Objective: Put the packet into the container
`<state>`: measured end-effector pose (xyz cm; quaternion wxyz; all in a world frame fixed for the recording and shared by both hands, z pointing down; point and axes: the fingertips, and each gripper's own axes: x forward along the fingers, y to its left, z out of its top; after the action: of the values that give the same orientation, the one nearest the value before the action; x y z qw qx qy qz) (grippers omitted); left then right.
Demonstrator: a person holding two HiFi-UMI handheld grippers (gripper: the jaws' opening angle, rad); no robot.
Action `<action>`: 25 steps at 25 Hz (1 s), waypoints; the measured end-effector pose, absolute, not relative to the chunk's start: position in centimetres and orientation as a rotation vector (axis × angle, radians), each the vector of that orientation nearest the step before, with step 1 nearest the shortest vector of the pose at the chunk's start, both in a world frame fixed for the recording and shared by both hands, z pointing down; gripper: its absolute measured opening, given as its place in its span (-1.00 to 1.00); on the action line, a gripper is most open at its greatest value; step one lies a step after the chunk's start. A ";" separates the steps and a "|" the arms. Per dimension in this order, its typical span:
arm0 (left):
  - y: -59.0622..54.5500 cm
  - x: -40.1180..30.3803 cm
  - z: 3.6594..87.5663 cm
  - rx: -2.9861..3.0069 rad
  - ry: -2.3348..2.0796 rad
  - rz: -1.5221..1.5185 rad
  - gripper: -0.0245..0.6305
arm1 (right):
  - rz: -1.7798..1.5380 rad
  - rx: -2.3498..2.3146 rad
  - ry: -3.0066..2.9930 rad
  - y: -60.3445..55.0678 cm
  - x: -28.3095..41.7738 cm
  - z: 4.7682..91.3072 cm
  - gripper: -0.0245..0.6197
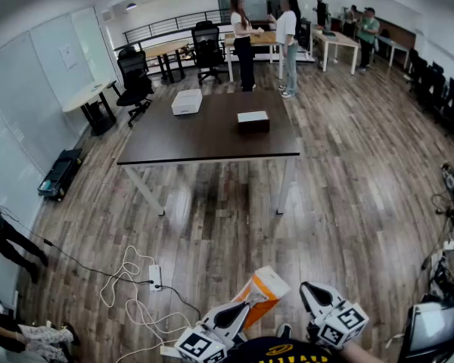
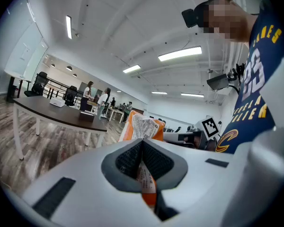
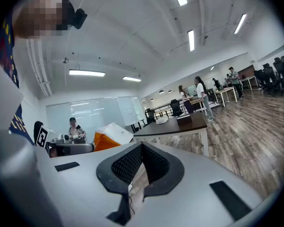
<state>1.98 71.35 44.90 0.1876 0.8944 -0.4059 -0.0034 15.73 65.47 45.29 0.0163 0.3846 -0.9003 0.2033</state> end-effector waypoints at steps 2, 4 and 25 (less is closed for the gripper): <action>71.3 2.1 44.8 2.516 -1.142 -0.010 -0.93 | 0.631 1.196 -2.796 65.5 15.8 45.2 -0.90; 71.2 2.2 44.6 2.518 -1.141 -0.009 -0.93 | 0.630 1.196 -2.798 65.4 15.9 45.0 -0.90; 69.4 9.8 44.3 2.493 -1.231 -0.064 -0.93 | 0.765 1.244 -2.820 64.6 25.8 46.4 -0.89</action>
<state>9.76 69.37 44.26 0.1794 0.8818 -0.4355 -0.0227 25.77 64.57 46.37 -0.0170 0.3918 -0.8878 0.2408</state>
